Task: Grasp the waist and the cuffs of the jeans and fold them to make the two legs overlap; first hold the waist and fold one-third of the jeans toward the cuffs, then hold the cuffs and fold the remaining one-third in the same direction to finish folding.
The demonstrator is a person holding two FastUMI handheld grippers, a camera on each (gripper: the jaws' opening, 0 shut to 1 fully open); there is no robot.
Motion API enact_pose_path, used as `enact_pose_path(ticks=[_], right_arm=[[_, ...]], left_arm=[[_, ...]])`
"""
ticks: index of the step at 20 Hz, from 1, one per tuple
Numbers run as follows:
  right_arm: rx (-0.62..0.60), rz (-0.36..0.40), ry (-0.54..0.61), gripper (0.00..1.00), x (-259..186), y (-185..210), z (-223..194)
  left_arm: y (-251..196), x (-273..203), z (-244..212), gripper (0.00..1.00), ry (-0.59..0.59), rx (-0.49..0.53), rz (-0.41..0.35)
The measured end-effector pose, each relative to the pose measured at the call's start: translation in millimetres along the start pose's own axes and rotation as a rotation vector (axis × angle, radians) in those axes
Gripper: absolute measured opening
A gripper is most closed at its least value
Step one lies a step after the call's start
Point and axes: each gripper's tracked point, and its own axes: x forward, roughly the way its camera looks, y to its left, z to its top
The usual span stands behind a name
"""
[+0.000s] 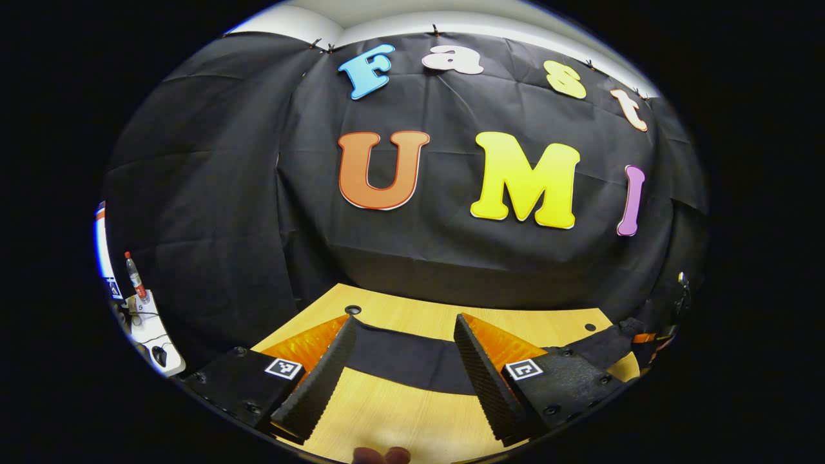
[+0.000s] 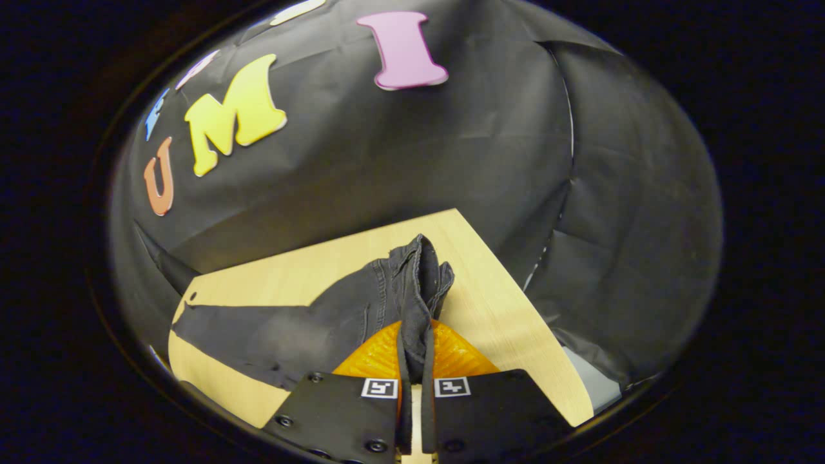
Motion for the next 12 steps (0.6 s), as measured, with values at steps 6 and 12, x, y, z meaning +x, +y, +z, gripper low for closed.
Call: enact_pose_path(ticks=[6,12], right_arm=[[-0.124,0.103,-0.104,0.06,-44.4,113.3,62.2],[-0.266,0.250,-0.136,0.06,-71.1,275.2,63.9]], left_arm=[[38.0,-6.5,-8.0,0.98,-0.013,-0.034,0.019],[83.5,-15.8,-15.8,0.98,-0.023,-0.057,0.047]])
